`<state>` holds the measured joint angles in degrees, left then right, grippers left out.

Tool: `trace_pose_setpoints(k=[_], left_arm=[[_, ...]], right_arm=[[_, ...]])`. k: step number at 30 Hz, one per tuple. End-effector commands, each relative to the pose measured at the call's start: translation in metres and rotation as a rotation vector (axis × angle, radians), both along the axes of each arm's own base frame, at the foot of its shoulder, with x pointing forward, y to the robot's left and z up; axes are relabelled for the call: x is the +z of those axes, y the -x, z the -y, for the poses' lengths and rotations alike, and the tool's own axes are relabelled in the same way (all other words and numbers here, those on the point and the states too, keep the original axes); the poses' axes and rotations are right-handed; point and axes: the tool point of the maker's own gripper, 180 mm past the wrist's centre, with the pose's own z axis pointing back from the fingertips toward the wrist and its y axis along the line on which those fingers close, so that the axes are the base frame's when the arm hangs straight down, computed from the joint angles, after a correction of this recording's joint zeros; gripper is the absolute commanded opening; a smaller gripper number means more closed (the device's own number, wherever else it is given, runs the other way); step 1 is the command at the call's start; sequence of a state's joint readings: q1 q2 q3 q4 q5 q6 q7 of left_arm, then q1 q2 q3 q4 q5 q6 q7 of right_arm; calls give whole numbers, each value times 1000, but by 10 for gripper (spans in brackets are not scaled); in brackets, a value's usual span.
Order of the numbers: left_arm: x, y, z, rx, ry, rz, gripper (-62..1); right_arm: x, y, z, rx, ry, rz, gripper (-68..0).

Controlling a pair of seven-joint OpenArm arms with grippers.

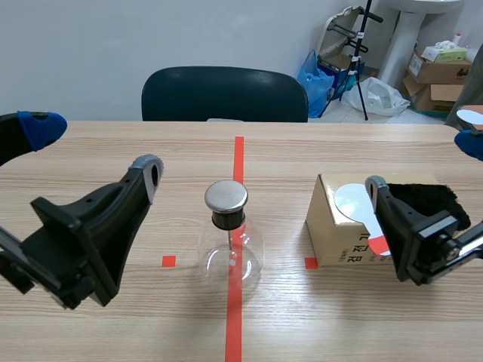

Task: Do the electroscope experiment

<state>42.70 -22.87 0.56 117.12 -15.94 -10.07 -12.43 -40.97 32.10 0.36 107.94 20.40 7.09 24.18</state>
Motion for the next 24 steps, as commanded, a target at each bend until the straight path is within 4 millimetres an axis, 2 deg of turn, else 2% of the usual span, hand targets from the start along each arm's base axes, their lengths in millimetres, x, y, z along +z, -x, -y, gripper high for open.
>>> trace_pose_setpoints(k=[1,5,12,19,24], left_arm=[[9,0,1,-2,17,27,14],[9,0,1,-1,18,27,14],[9,0,1,-1,18,27,14],[9,0,1,-1,18,27,14],[9,0,1,-2,18,27,14]], right_arm=[[16,-2,-4,28,-16,54,4],[16,-2,-3,21,2,60,4],[7,2,1,3,201,105,4],[-11,25,-6,61,417,129,4],[-17,43,-9,91,531,171,4]])
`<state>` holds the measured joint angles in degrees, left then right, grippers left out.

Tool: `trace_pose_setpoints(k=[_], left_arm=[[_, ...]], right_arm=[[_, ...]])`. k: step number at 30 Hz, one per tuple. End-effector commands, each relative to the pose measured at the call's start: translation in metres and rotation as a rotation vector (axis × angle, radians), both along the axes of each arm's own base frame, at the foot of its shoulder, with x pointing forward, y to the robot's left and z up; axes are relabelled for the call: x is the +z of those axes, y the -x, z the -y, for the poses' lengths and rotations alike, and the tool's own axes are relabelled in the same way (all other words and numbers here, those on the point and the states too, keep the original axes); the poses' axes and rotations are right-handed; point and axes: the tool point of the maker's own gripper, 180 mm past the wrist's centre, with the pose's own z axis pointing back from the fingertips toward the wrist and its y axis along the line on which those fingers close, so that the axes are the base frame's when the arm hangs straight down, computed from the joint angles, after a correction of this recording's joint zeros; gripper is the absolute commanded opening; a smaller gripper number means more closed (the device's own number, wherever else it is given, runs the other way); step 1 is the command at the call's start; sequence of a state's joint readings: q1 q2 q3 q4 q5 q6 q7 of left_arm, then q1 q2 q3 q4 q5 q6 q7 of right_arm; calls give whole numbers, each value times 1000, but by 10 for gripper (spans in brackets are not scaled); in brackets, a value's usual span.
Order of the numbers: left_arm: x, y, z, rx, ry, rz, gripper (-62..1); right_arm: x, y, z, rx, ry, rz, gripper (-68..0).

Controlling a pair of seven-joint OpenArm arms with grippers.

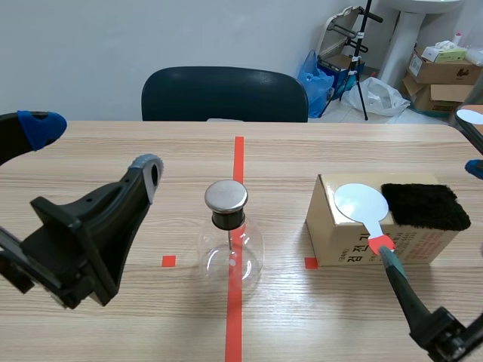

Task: Do the electroscope experiment

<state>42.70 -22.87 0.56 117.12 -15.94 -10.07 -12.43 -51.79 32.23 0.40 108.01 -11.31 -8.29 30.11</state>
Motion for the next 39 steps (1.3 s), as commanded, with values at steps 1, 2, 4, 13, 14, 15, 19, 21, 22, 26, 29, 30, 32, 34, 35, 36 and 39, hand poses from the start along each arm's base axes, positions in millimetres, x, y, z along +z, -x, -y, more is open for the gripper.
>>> trace_pose_setpoints(k=[1,2,4,13,14,15,19,21,22,26,29,30,32,34,35,36,39], left_arm=[[9,0,1,-2,18,27,14],[9,0,1,-2,18,27,14],[9,0,1,-2,18,27,14],[9,0,1,-2,18,28,14],[9,0,1,-2,18,27,14],[9,0,1,-2,18,27,14],[9,0,1,-2,18,28,14],[9,0,1,-2,18,28,14],[9,0,1,-2,18,28,14],[9,0,1,-2,18,27,14],[9,0,1,-2,18,28,14],[9,0,1,-2,18,28,14],[9,0,1,-2,18,27,14],[9,0,1,-2,18,28,14],[9,0,1,-2,18,28,14],[9,0,1,-2,18,27,14],[9,0,1,-2,18,28,14]], right_arm=[[9,1,-4,29,30,41,4],[6,5,-5,39,61,41,4],[3,10,-4,41,108,55,4],[-8,20,5,43,287,127,4],[-11,21,6,45,305,128,4],[-14,23,7,47,323,127,4],[-30,30,12,59,384,104,4],[-37,31,12,69,411,99,4],[-40,32,13,69,426,97,4],[-55,28,18,45,511,96,4],[-65,23,21,14,583,97,4],[-69,22,21,14,611,96,4],[-76,19,19,6,644,93,4],[-82,16,17,0,649,91,4],[-86,16,14,10,660,91,4],[-91,17,12,27,676,92,4],[-103,19,5,59,702,92,4]])
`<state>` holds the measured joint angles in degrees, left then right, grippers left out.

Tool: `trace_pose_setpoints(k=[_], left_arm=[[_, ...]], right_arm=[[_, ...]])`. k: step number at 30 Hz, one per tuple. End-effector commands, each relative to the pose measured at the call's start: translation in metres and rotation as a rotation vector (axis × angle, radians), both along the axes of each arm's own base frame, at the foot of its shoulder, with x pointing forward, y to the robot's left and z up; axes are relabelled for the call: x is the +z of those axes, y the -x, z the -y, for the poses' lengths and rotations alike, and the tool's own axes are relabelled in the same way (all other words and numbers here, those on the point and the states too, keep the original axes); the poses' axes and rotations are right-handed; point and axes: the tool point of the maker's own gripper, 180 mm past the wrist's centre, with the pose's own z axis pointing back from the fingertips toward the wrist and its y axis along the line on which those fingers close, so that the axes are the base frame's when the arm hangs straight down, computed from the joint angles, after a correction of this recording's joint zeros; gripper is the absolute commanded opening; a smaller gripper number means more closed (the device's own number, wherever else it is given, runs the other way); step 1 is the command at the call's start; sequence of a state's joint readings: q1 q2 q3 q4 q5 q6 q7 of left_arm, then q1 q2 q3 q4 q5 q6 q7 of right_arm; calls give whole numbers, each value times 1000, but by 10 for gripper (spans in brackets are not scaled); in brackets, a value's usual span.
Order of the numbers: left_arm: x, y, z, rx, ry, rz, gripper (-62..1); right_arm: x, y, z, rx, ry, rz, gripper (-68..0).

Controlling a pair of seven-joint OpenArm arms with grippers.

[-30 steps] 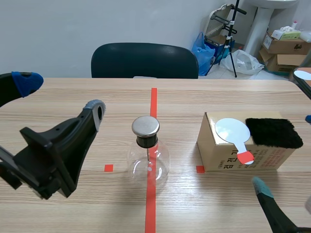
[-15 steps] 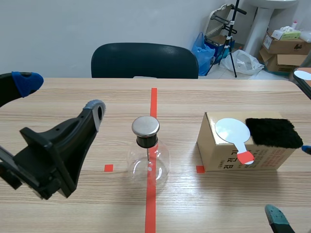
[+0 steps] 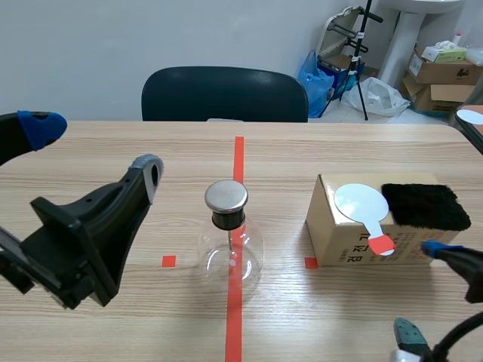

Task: Do the electroscope experiment

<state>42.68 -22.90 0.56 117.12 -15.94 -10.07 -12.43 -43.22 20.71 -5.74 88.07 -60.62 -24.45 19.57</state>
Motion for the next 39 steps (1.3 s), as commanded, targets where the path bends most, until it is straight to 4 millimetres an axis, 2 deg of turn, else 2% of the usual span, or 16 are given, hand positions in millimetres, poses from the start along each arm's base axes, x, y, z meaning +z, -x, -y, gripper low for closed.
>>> trace_pose_setpoints(k=[1,8,24,30,39], left_arm=[[9,0,1,-2,18,27,14],[9,0,1,-2,18,27,14],[9,0,1,-2,18,27,14],[9,0,1,-2,17,27,14],[7,1,2,-9,-15,35,14]], right_arm=[[3,-3,-3,16,8,35,4],[10,-19,-6,-4,11,162,4],[5,-58,-9,-65,12,209,4],[4,-63,-15,-50,3,214,4],[8,-69,-14,-68,-25,223,4]])
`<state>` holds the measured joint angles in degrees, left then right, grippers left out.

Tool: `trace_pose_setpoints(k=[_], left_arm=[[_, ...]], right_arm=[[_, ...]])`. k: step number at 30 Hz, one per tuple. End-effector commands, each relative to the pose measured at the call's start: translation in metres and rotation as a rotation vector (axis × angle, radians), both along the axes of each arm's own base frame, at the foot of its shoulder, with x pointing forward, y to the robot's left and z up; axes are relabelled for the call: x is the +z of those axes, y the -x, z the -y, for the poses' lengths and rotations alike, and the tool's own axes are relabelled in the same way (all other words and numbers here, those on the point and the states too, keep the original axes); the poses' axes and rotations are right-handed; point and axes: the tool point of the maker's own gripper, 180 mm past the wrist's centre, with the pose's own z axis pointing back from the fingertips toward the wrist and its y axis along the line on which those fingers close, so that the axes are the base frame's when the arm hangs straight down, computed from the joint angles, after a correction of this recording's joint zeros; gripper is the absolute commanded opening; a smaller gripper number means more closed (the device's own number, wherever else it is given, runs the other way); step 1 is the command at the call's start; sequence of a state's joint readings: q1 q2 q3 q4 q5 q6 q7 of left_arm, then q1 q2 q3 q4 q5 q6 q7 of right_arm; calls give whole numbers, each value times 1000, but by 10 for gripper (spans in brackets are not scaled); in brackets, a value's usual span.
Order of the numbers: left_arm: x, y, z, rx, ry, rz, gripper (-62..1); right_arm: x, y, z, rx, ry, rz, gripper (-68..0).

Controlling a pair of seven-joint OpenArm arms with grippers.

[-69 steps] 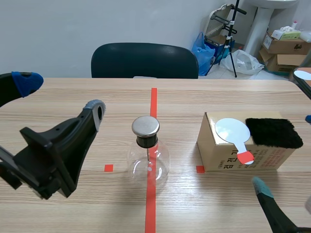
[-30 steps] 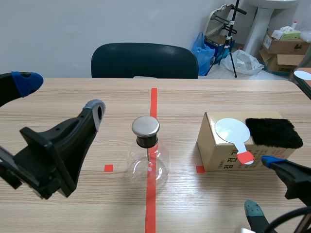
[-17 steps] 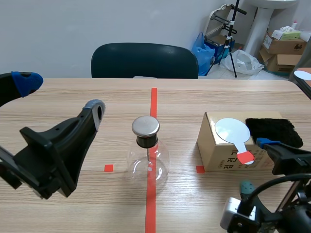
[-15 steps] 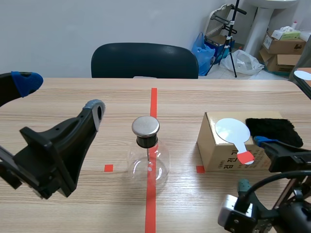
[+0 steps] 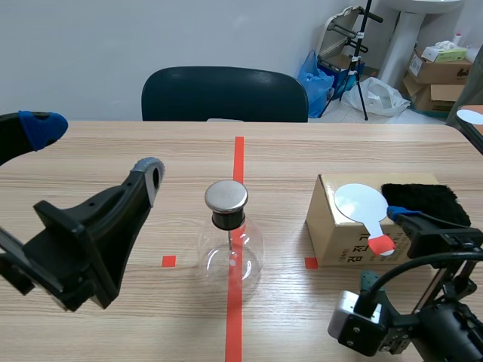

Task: Do the electroscope experiment

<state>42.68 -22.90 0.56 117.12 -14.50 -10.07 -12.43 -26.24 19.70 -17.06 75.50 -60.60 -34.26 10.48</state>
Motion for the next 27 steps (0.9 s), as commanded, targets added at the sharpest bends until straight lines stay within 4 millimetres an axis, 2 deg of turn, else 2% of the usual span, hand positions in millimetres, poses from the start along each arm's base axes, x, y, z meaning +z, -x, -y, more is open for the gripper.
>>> trace_pose_setpoints(k=[1,25,26,27], left_arm=[[8,0,2,-7,-2,32,14],[8,1,2,-10,0,31,14],[8,1,2,-10,0,31,14],[8,1,2,-10,0,31,14]], right_arm=[[10,-8,1,6,3,38,4],[11,-11,0,22,15,42,4],[11,-11,0,20,16,41,-1],[11,-11,0,20,16,42,-35]])
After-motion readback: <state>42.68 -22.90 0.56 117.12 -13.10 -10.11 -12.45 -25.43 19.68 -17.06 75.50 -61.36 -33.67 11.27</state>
